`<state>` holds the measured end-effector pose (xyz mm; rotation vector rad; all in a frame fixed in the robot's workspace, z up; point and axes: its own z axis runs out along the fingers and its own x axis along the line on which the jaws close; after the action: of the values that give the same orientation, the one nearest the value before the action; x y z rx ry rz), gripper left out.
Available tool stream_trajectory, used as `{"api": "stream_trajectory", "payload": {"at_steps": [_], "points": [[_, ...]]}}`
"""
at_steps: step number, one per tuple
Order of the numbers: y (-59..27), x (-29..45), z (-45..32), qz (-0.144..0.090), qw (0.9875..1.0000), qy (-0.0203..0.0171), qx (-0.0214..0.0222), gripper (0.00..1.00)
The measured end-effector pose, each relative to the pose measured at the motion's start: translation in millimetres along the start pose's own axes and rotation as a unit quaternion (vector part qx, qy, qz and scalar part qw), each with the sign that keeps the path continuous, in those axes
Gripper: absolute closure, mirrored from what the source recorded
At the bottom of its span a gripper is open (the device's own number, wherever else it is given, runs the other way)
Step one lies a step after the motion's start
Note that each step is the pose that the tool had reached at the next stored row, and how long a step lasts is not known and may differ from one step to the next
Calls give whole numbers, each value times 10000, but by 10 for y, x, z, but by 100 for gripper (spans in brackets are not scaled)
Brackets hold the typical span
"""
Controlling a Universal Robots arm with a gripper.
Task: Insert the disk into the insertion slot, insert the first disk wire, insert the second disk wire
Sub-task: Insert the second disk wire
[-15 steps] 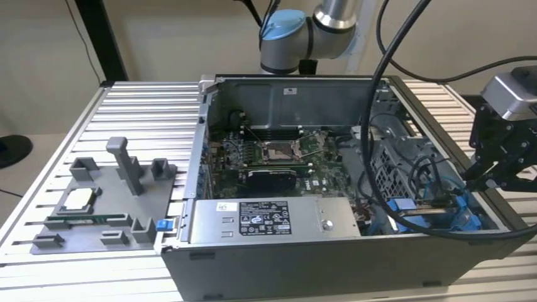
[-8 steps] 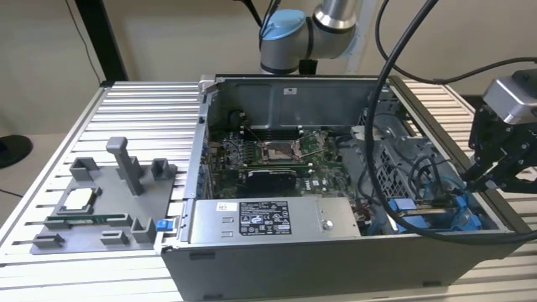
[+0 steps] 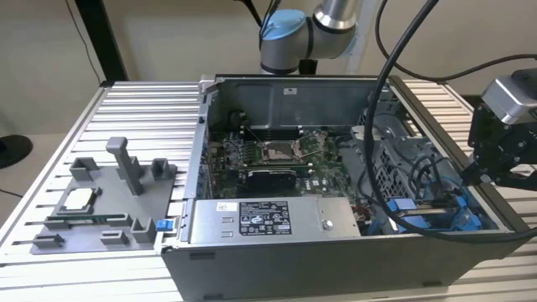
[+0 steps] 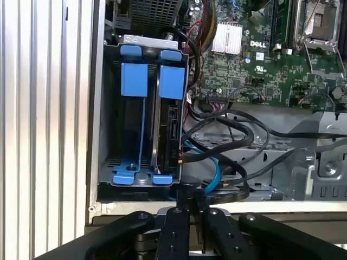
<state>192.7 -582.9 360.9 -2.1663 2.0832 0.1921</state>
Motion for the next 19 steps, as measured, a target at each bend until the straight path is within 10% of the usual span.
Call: {"api": "stream_trajectory", "payload": {"at_steps": [7, 19], "points": [[160, -39, -181, 17, 9999, -139, 9, 100], [587, -67, -239, 41, 9999, -157, 15, 100]]}}
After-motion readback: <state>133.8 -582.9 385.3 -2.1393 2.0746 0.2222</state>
